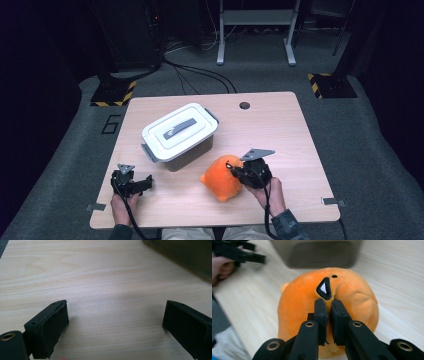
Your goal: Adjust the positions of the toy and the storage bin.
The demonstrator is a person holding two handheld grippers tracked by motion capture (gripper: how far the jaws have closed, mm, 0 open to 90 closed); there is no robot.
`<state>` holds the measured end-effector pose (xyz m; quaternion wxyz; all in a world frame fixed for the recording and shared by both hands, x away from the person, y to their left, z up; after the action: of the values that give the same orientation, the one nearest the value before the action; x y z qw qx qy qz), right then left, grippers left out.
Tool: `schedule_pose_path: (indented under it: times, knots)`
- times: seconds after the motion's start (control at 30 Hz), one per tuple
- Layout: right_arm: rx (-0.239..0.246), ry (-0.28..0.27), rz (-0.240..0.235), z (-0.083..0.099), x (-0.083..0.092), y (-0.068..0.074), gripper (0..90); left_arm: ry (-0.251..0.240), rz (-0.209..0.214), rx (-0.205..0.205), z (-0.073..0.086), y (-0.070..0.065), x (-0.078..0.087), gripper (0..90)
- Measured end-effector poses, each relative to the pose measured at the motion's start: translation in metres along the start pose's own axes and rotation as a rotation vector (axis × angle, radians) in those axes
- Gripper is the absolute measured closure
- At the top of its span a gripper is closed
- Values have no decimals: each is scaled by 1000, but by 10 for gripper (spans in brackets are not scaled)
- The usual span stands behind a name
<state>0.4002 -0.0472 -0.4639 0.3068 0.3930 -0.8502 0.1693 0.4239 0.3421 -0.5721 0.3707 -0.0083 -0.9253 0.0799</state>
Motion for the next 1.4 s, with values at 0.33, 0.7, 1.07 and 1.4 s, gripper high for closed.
schedule_pose_path:
  times: [0.33, 0.7, 1.07, 1.4]
  knots:
    - [-107, 20, 137, 32, 38, -54, 862, 5, -1, -8, 0, 0, 0, 59]
    - [-265, 7, 199, 32, 44, -47, 415, 5, -1, -7, 0, 0, 0, 59]
    - [-348, 55, 209, 45, 20, -54, 378, 5, -1, -8, 0, 0, 0, 60]
    - [-349, 29, 127, 53, 27, -64, 726, 5, -1, -9, 0, 0, 0, 60]
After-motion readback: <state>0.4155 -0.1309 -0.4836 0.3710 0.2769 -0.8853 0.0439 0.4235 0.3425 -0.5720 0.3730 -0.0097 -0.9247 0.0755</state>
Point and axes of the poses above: each handheld gripper's, and its own axes: x roughly backward along the jaws, z roughly out of its underside, y roughly to its left, the point moved 6 cm from there along -x, roughly forward along the jaws, and after that the axes turned 12 degrees about x, right-handed, at the moved point
